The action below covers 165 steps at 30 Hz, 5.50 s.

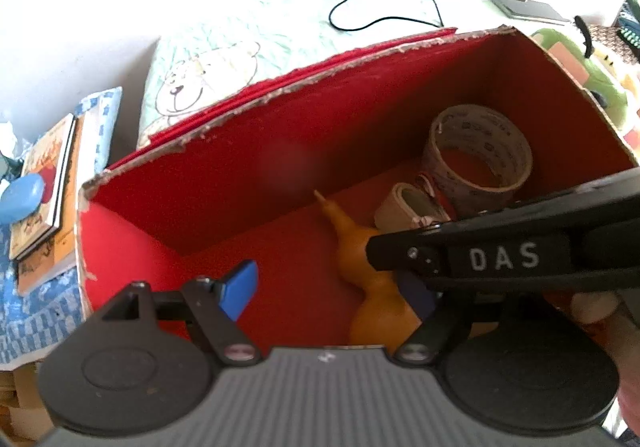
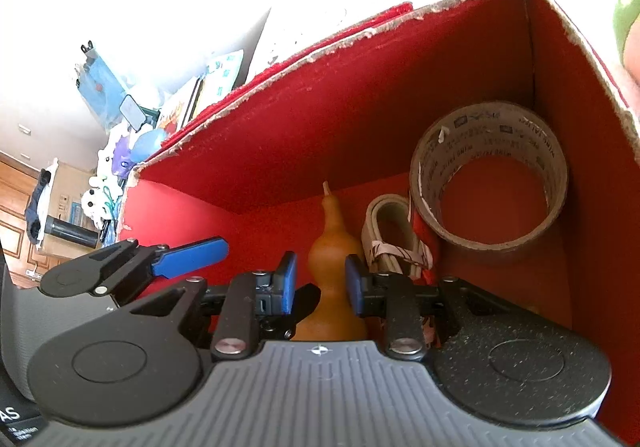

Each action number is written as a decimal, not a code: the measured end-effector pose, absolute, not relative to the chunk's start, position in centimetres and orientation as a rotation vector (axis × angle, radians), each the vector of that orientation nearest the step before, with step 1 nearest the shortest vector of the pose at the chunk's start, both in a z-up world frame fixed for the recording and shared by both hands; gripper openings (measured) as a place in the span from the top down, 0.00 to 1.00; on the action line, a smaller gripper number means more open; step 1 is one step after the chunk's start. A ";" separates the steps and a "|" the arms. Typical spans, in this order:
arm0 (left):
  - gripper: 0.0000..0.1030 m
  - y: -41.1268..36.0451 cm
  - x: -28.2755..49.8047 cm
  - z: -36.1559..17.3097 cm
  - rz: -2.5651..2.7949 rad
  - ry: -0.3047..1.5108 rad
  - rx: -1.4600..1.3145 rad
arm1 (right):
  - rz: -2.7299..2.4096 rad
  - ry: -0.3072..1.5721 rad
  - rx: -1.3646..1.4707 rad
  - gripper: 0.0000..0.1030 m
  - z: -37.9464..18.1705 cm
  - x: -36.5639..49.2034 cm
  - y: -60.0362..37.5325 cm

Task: Organize objects
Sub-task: 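Lower the gourd onto the box floor beside the strap, then open the right gripper and withdraw it from the box, then move the right gripper to the red gift box and grasp it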

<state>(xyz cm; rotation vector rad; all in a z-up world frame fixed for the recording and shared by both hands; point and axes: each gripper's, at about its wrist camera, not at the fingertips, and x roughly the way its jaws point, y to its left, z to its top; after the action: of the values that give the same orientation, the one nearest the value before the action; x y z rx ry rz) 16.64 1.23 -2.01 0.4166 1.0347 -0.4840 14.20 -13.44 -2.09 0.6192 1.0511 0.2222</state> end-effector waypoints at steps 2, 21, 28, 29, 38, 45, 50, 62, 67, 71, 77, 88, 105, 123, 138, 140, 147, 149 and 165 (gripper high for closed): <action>0.23 1.2 16.7 -2.1 -0.480 1.031 0.420 | 0.218 1.047 0.620 0.71 -2.1 14.4 -13.4; 0.23 1.1 16.7 -2.4 -0.404 1.035 0.446 | 0.171 1.012 0.600 0.71 -1.9 13.7 -14.9; 0.20 1.0 16.8 -2.4 -0.399 1.039 0.443 | 0.164 1.005 0.594 0.71 -2.2 13.7 -14.1; 0.20 1.0 16.8 -2.4 -0.400 1.040 0.441 | 0.165 1.006 0.592 0.71 -2.2 13.6 -14.3; 0.21 0.9 17.0 -2.6 -0.387 1.038 0.440 | 0.176 1.006 0.575 0.71 -2.1 13.8 -14.6; 0.22 0.8 17.0 -2.6 -0.363 1.028 0.444 | 0.177 0.993 0.560 0.72 -2.0 13.8 -14.4; 0.22 0.7 16.6 -2.5 -0.355 1.004 0.453 | 0.163 0.994 0.548 0.72 -2.0 13.9 -14.3; 0.21 2.0 15.1 0.1 -0.340 0.960 0.381 | 0.073 0.867 0.495 0.71 1.2 11.1 -13.8; 0.20 2.9 12.6 2.2 -0.306 0.901 0.392 | 0.056 0.784 0.464 0.71 3.0 8.5 -13.1; 0.18 3.9 11.3 3.6 -0.292 0.884 0.373 | 0.048 0.725 0.450 0.71 3.8 6.3 -12.3; 0.18 4.7 8.9 4.9 -0.280 0.869 0.364 | 0.044 0.659 0.432 0.65 5.0 3.3 -11.3; 0.17 6.7 4.4 6.1 -0.251 0.879 0.360 | 0.065 0.648 0.449 0.57 5.6 -1.4 -11.0; 0.15 7.7 1.5 2.7 -0.238 0.993 0.371 | 0.149 0.809 0.528 0.57 2.3 -3.3 -10.8; 0.11 9.2 0.1 -3.6 -0.442 1.202 0.271 | 0.157 1.088 0.652 0.55 -3.7 -1.8 -9.8; 0.20 7.4 -1.0 -3.9 -0.593 1.218 0.297 | 0.183 1.155 0.709 0.61 -4.3 -2.9 -10.3; 0.20 6.9 -1.4 -3.6 -0.625 1.214 0.316 | 0.165 1.157 0.719 0.61 -3.8 -3.5 -11.1; 0.20 2.3 -3.7 -1.8 -0.831 1.169 0.439 | 0.012 1.115 0.762 0.61 -1.3 -7.5 -15.7; 0.20 0.5 -4.7 -1.3 -0.889 1.134 0.481 | -0.048 1.083 0.774 0.61 -0.4 -9.0 -17.2; 0.20 -6.5 -5.9 8.6 -1.106 0.761 0.487 | -0.212 0.670 0.700 0.61 9.0 -12.1 -22.3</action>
<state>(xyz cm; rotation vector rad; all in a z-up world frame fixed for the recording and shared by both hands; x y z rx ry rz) -5.93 -6.53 8.62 0.4867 0.7613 -1.1060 -12.11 -22.28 8.98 0.7004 0.6704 -0.2120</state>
